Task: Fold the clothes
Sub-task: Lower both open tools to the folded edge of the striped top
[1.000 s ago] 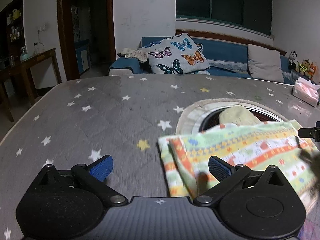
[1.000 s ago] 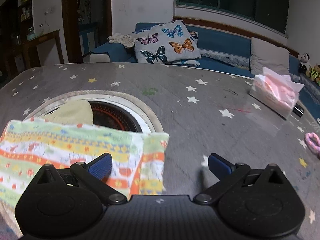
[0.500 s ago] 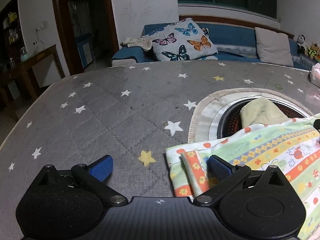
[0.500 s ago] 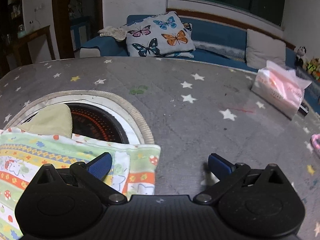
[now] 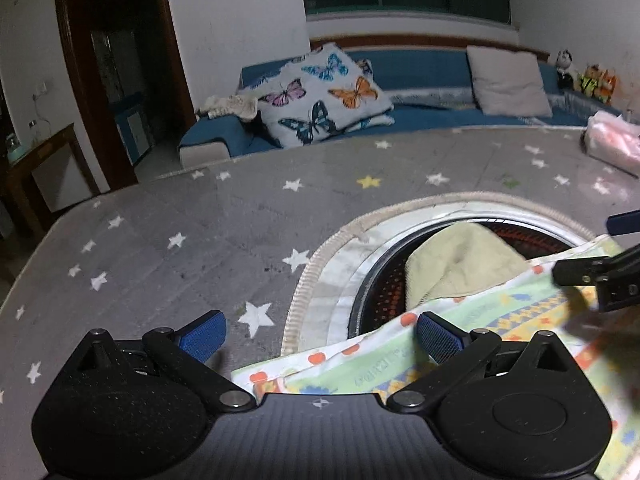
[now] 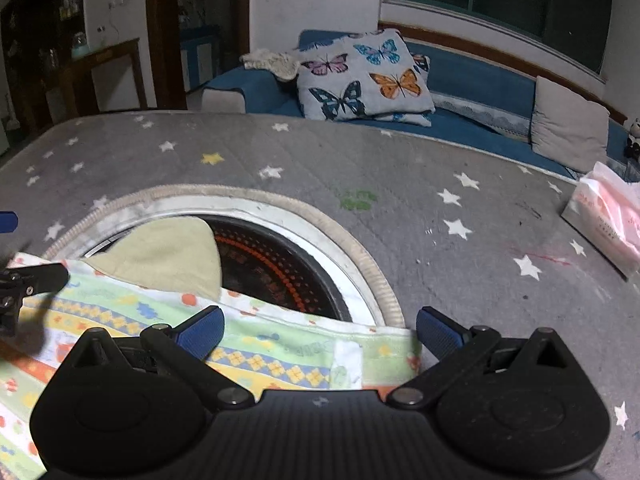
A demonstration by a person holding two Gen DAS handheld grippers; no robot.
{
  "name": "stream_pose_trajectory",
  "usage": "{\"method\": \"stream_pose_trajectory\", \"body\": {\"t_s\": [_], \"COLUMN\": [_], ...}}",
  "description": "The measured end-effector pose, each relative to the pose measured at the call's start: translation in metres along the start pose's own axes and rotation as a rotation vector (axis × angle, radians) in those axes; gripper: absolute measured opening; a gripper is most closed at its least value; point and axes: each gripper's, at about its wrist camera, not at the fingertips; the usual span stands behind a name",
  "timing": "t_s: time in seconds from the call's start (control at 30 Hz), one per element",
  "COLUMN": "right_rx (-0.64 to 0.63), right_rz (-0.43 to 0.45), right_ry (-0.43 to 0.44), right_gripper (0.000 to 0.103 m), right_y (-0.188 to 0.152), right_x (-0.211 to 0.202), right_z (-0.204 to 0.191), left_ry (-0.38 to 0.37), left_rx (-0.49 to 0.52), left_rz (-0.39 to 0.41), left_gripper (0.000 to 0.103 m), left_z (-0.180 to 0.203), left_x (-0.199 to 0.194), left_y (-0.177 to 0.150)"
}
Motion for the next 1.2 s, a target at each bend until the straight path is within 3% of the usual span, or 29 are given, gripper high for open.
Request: {"method": "stream_pose_trajectory", "body": {"t_s": [0.23, 0.47, 0.8, 1.2], "right_rx": [-0.008, -0.039, -0.068, -0.225], "right_rz": [-0.008, 0.057, 0.113, 0.127], "right_ry": [-0.012, 0.007, 0.105, 0.28], "right_gripper": [0.103, 0.103, 0.103, 0.103], "right_y": [-0.002, -0.003, -0.013, -0.041], "right_x": [0.0, -0.026, -0.069, -0.112], "right_z": [0.001, -0.008, -0.037, -0.1], "left_ry": [-0.01, 0.005, 0.002, 0.044], "left_rx": [-0.003, -0.032, -0.132, -0.235], "left_rz": [-0.015, 0.001, 0.062, 0.062], "left_gripper": [0.103, 0.103, 0.103, 0.103], "left_z": [0.0, -0.007, -0.037, -0.066], "left_x": [0.006, -0.011, -0.055, -0.09], "left_y": [-0.003, -0.004, -0.01, -0.031]}}
Point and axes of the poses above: each gripper's, at about its wrist camera, not at the fingertips, and x roughly the way its jaws point, z to its right, y to its top, and after that the axes turned 9 degrees about z, right-handed
